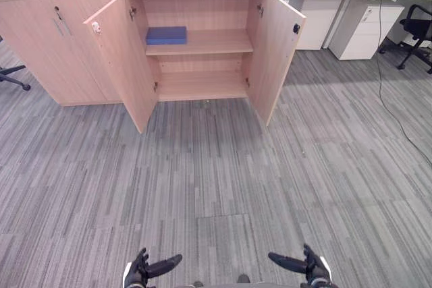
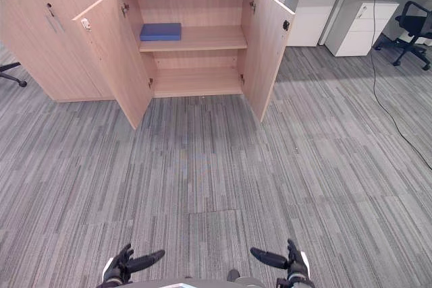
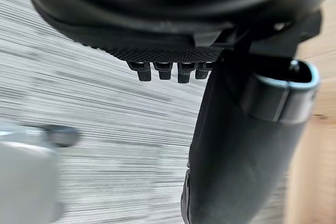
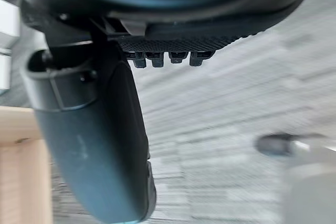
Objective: Walk over to the cabinet, pick up the folder, carry it to the office cabinet, place the folder inside the office cabinet, then close the office cabinet door
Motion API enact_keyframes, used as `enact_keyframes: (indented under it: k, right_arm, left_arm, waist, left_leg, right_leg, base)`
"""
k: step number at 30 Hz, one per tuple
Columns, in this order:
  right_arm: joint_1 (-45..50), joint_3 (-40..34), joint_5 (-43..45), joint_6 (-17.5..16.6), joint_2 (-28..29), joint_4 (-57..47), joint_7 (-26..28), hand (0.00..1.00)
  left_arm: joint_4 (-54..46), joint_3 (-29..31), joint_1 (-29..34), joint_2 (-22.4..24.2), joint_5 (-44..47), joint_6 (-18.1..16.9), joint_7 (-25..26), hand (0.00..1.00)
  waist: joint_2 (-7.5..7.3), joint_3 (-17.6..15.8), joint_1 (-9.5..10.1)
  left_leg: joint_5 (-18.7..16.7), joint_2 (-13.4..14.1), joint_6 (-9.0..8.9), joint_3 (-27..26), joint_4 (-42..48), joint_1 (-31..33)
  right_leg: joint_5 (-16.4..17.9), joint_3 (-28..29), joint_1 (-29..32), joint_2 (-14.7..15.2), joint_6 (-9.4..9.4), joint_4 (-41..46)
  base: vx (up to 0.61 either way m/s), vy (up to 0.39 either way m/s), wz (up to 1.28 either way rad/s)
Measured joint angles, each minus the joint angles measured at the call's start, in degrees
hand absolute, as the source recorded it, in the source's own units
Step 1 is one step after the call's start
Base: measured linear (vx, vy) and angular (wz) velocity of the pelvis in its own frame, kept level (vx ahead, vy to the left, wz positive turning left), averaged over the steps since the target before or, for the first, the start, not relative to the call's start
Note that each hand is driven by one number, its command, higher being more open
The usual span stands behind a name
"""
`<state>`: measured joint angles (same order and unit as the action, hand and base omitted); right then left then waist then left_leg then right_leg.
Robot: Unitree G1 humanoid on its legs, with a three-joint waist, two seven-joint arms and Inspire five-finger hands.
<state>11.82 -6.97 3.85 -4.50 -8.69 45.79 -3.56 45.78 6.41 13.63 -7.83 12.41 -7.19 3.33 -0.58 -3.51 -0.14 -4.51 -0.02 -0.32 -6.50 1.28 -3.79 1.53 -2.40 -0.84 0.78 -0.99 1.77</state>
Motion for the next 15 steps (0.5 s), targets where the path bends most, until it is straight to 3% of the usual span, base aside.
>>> enact_keyframes:
  k: [4, 15]
  right_arm:
    - [-0.1, 0.1, -2.8, -0.5, -1.2, -2.5, 1.4, 1.00]
    - [-0.3, 0.7, -3.9, -0.5, -3.4, -4.1, 3.1, 1.00]
  left_arm:
    - [-3.6, 0.1, 0.0, -0.8, 0.0, -1.4, -0.9, 1.00]
    - [-6.4, 0.0, 0.7, -0.8, 0.0, -1.4, -2.1, 1.00]
  waist:
    - [-0.04, -0.2, -0.09]
    - [0.16, -2.5, -0.74]
  left_leg:
    - [-0.4, -0.1, -0.62, -0.4, -0.8, -1.0]
    - [-1.7, 0.0, -1.86, -1.1, 0.1, -0.7]
  right_leg:
    - [-0.1, -0.5, -1.6, 0.1, -0.10, -1.8]
    - [0.0, -0.4, -2.0, 0.1, -0.24, -2.8]
  base:
    - [0.09, 0.022, 0.00]
    - [0.03, -0.002, -0.01]
